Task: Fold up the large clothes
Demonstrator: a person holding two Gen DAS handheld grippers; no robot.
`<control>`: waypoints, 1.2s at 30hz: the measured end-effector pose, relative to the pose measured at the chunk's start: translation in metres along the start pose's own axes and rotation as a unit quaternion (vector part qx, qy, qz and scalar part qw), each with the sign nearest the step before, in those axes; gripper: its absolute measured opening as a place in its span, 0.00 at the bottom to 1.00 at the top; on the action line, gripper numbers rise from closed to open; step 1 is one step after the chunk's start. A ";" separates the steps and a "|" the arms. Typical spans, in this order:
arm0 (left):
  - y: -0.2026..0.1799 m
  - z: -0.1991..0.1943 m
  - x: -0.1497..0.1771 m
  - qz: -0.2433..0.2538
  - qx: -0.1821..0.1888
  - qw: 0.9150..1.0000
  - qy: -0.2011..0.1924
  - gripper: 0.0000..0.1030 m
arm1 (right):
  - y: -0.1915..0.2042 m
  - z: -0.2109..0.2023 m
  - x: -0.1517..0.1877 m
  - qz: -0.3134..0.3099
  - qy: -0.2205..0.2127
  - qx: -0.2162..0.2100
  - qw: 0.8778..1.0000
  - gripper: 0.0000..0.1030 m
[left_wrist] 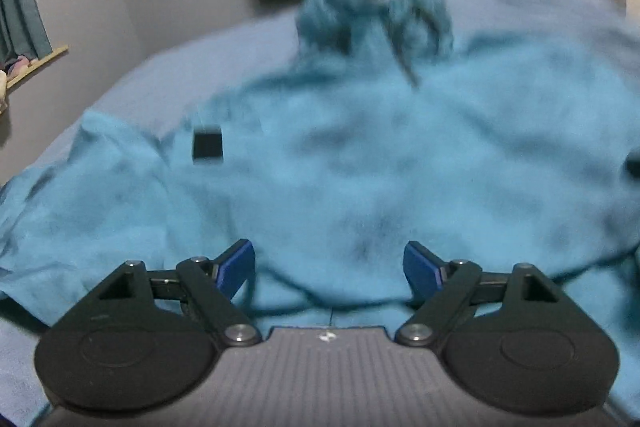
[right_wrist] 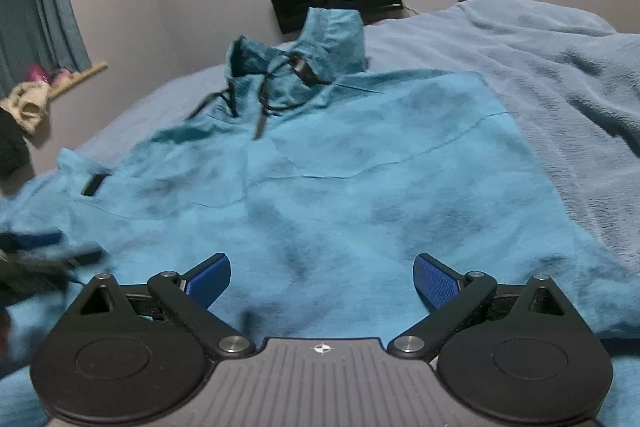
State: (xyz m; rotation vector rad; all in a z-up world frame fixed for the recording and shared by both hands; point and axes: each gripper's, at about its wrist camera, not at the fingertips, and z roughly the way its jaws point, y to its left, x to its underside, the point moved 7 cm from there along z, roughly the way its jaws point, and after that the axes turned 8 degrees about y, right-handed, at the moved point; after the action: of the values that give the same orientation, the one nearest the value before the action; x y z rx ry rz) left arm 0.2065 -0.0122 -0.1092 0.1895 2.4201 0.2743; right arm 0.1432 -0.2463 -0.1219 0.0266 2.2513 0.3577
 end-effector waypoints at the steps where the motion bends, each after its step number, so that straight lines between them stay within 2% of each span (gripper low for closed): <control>1: -0.001 0.008 0.003 0.002 -0.003 1.000 0.014 0.81 | 0.003 0.000 0.000 -0.005 -0.003 -0.010 1.000 0.98; 5: 0.013 0.009 0.006 -0.033 0.010 0.999 0.014 0.83 | 0.013 0.003 0.002 -0.032 -0.003 -0.007 0.999 0.98; 8: 0.035 -0.009 0.000 -0.065 0.017 0.998 -0.014 0.83 | 0.015 0.003 0.003 -0.035 -0.002 -0.007 0.999 0.98; 11: 0.069 -0.037 -0.010 -0.118 0.036 0.991 -0.051 0.85 | 0.013 0.002 0.002 -0.030 -0.005 -0.009 0.999 1.00; 14: 0.115 -0.066 -0.017 -0.172 0.036 0.981 -0.081 0.93 | 0.010 0.002 0.002 -0.022 -0.004 -0.005 1.000 1.00; 18: 0.183 -0.083 -0.009 -0.225 0.009 0.971 -0.077 0.94 | 0.009 0.002 0.003 -0.019 -0.004 -0.002 1.000 1.00; 23: 0.273 -0.080 0.020 -0.305 -0.044 0.950 -0.043 0.94 | 0.010 0.004 0.003 -0.025 -0.001 0.003 1.000 1.00; 27: 0.336 -0.071 0.059 -0.381 -0.067 0.922 0.000 0.94 | 0.010 0.008 0.006 -0.033 0.005 0.013 0.999 1.00; 30: 0.368 -0.060 0.080 -0.415 -0.084 0.906 0.022 0.94 | 0.012 0.011 0.007 -0.042 0.008 0.021 0.999 1.00; 33: 0.391 -0.053 0.090 -0.443 -0.086 0.892 0.016 0.94 | 0.014 0.016 0.010 -0.056 0.010 0.032 0.998 1.00; 36: 0.411 -0.049 0.092 -0.471 -0.082 0.878 -0.007 0.94 | 0.015 0.019 0.011 -0.070 0.004 0.050 0.996 1.00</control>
State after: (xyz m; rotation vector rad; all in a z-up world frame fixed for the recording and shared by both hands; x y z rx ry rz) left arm 0.1310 0.3979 -0.0291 -1.0342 2.1652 0.0194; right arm 0.1488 -0.2255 -0.1375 -0.0793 2.2632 0.1703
